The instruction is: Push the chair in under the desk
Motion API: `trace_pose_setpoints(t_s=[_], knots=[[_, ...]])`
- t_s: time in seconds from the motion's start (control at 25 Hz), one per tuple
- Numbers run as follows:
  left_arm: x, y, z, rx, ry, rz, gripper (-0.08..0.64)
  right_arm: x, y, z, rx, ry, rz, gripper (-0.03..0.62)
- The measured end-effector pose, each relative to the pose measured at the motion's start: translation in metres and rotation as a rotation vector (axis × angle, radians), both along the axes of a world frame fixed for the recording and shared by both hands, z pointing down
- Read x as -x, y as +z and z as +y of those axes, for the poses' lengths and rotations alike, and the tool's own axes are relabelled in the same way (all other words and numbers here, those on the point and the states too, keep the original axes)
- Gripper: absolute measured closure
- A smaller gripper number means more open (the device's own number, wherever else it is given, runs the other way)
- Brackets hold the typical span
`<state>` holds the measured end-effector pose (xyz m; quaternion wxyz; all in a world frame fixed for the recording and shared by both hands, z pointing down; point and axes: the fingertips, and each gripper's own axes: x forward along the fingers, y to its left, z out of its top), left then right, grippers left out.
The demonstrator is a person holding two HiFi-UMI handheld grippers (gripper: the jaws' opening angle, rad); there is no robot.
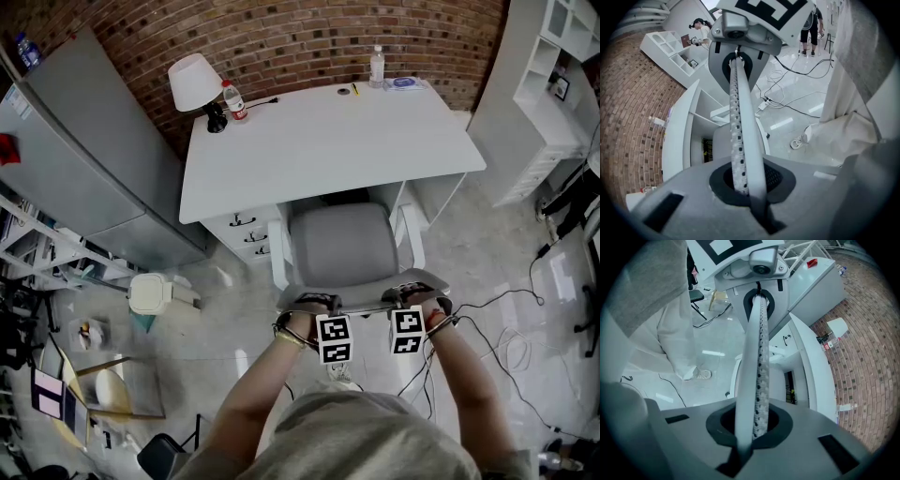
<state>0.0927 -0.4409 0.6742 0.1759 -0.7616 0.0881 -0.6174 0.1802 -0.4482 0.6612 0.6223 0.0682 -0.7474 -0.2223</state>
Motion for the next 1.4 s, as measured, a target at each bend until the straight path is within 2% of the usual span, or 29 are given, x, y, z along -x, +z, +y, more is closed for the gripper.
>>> trace_pose_setpoints(t_s=[0.72,1.4], knots=[[-0.039,0.001,-0.021,0.008,-0.068,0.002,0.548,-0.039,0.001,-0.032,-0.010,-0.024,0.022,0.583],[-0.044,0.000,-0.030,-0.001,-0.061,-0.001,0.548,-0.044,0.001,-0.039,-0.020,-0.028,0.018,0.583]])
